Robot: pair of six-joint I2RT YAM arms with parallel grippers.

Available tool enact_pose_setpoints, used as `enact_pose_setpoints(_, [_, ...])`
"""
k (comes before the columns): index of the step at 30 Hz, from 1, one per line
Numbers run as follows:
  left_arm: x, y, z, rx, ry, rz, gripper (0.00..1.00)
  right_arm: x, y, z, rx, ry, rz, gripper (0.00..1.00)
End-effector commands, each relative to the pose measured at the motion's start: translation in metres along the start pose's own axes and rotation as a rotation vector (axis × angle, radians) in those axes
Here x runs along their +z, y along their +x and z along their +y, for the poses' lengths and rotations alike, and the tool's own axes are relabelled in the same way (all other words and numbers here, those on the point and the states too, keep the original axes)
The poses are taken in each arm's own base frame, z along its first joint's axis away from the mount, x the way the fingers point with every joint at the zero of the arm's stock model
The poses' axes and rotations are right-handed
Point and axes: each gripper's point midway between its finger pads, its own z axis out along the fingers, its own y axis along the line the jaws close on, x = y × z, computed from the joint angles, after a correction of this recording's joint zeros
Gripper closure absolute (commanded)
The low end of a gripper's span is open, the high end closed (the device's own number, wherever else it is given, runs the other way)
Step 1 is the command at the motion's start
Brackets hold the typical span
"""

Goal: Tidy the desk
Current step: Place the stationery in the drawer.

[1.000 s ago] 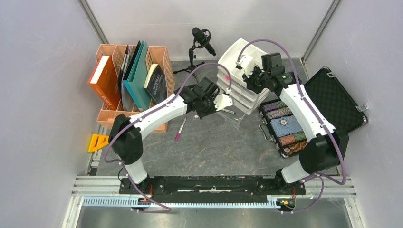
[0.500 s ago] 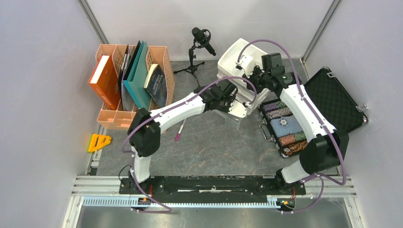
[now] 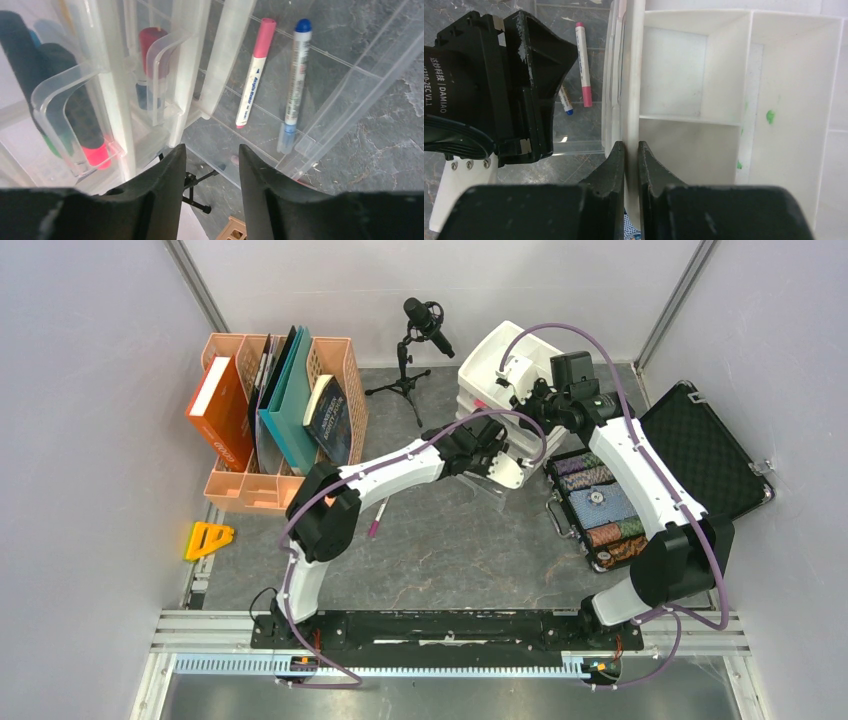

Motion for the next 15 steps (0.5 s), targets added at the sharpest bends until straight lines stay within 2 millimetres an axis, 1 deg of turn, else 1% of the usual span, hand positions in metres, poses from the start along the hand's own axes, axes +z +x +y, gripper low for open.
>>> enact_pose_setpoints(1, [-0.024,0.002,0.029,-0.091,-0.132,-0.003,0.47,-0.011,0.028,-0.002,-0.006,0.02,0.11,1.0])
enact_pose_setpoints(3, [-0.036,0.005,0.027,-0.13,-0.146,-0.006,0.45,-0.011,0.028,-0.001,-0.004,0.017,0.109,1.0])
enact_pose_setpoints(6, [-0.056,0.015,0.016,-0.205,-0.157,0.014,0.42,-0.012,0.028,-0.001,-0.003,0.017,0.106,1.0])
enact_pose_setpoints(8, [-0.071,0.026,0.004,-0.293,-0.16,0.022,0.38,-0.013,0.028,0.0,-0.004,0.018,0.103,1.0])
enact_pose_setpoints(9, [-0.078,0.032,-0.003,-0.343,-0.161,0.026,0.33,-0.013,0.028,0.0,-0.003,0.017,0.102,1.0])
enact_pose_setpoints(11, [-0.089,0.044,-0.019,-0.46,-0.153,0.028,0.27,-0.012,0.028,0.001,-0.003,0.017,0.101,1.0])
enact_pose_setpoints(15, [-0.101,0.072,-0.047,-0.72,-0.113,0.041,0.17,-0.011,0.03,0.0,-0.003,0.02,0.104,1.0])
